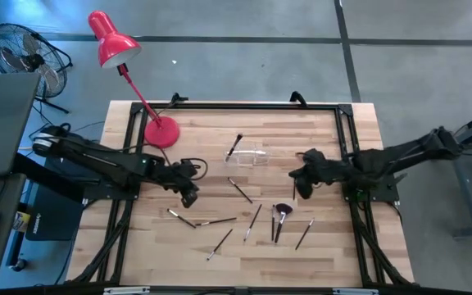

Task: Pick & Place Makeup Supplies
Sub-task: Put the makeup brush into the transparent organizer

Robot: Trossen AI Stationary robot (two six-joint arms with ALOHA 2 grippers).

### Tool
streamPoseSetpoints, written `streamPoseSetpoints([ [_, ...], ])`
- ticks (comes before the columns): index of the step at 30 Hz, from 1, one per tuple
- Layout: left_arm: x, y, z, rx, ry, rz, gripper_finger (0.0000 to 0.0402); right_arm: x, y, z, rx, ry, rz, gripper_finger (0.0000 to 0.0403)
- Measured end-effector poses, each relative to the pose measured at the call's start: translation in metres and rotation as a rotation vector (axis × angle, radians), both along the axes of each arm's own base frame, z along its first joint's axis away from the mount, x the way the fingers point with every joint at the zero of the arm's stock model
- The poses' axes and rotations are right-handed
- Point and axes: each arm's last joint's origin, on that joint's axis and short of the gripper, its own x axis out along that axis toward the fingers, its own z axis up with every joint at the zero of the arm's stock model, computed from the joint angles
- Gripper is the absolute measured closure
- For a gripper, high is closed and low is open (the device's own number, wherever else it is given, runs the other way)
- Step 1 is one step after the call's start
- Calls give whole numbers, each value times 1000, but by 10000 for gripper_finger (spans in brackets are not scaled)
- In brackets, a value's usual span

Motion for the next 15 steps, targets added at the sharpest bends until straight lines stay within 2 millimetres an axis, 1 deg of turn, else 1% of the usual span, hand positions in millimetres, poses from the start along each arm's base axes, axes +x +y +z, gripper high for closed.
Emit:
streamPoseSetpoints([
  [4, -8, 2, 6, 36, -43, -11, 401, 18, 3, -2, 78, 277, -159, 403],
  [7, -9, 3, 10, 62, -66, -36, 401, 29, 0, -8, 95, 423, -281, 403],
  [11, -10, 3, 10, 84, -65, -67, 401, 43, -9, -25, 130, 505, -438, 403],
  [15, -11, 2, 10, 74, -54, -106, 401, 52, -18, -43, 169, 555, -567, 403],
])
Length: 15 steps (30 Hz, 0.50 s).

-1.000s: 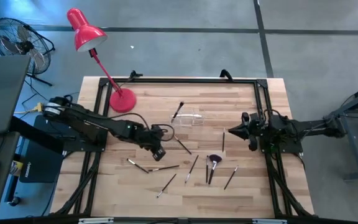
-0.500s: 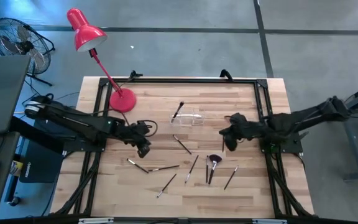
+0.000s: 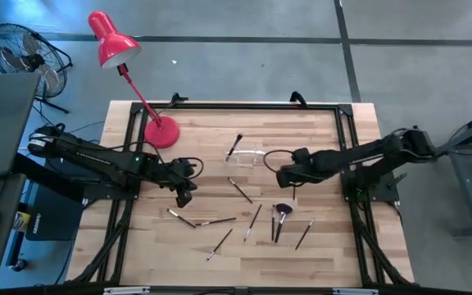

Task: Pick & Place Makeup Supplies
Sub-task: Put the makeup brush into the transparent organizer

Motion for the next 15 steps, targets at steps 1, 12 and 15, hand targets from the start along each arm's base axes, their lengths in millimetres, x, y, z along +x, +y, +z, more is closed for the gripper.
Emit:
streamPoseSetpoints([
  [1, 0, 0, 0, 0, 4, -5, 401, 2, -2, -4, 6, 12, -28, 403],
  [12, 0, -1, 0, -17, 8, -41, 401, 11, -18, -33, 27, 140, -115, 402],
  [15, 0, -1, 0, -17, 7, -40, 401, 13, -21, -38, 27, 164, -115, 402],
])
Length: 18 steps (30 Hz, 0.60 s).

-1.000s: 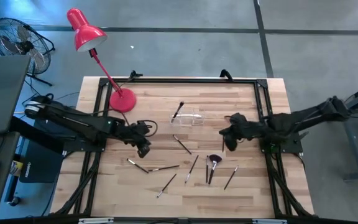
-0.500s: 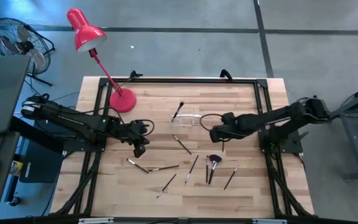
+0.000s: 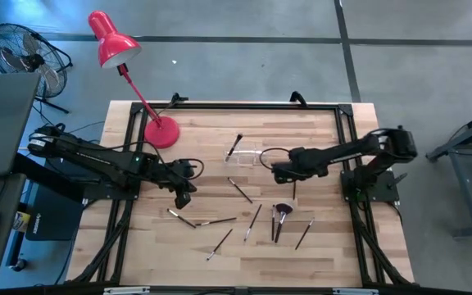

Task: Pick & Place Makeup Supplies
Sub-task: Put the makeup brush into the transparent organizer

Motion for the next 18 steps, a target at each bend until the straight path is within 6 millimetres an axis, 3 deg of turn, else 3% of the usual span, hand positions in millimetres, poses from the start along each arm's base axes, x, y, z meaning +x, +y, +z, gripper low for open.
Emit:
streamPoseSetpoints([
  [9, 0, 1, 0, 16, -4, 15, 401, 4, -6, -2, 13, -20, 11, 395],
  [18, 0, 1, 0, 19, -5, 19, 401, 5, -3, -2, 0, -34, 20, 314],
])
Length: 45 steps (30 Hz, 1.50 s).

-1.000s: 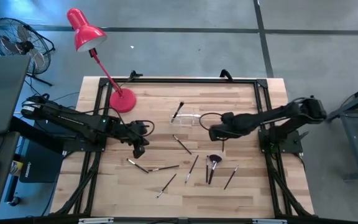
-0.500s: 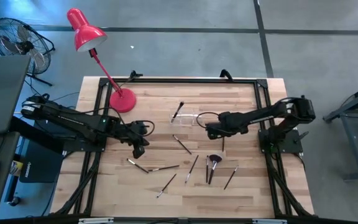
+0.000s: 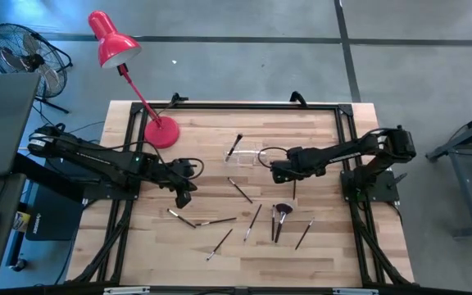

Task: Pick & Place Makeup Supplies
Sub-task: Put the makeup brush into the transparent organizer

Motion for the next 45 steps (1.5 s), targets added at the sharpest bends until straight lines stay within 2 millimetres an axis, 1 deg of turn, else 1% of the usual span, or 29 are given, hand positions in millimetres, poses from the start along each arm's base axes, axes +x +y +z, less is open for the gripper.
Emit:
streamPoseSetpoints([
  [5, 0, 0, 0, 0, 0, 0, 401, 1, 7, 1, -55, -26, -21, 286],
  [9, 0, 0, 0, -2, 0, 3, 401, 1, 19, 2, -137, -65, -51, 282],
  [12, 0, 0, 0, -5, 1, -1, 401, -1, 27, 1, -151, -78, -58, 281],
  [17, 0, 0, 0, -6, -1, -1, 401, -13, 39, -15, -132, -92, -103, 283],
  [22, 0, 0, 0, -7, -1, -1, 401, -18, 46, -34, -111, -196, -89, 288],
  [27, 1, 0, 1, -10, -7, -4, 401, -22, 45, -38, -141, -206, -101, 305],
  [35, 1, -1, 0, -16, -5, -9, 401, -24, 42, -39, -214, -177, -40, 343],
  [45, 1, -1, 1, -22, -5, -4, 401, -24, 39, -39, -224, -168, -36, 391],
])
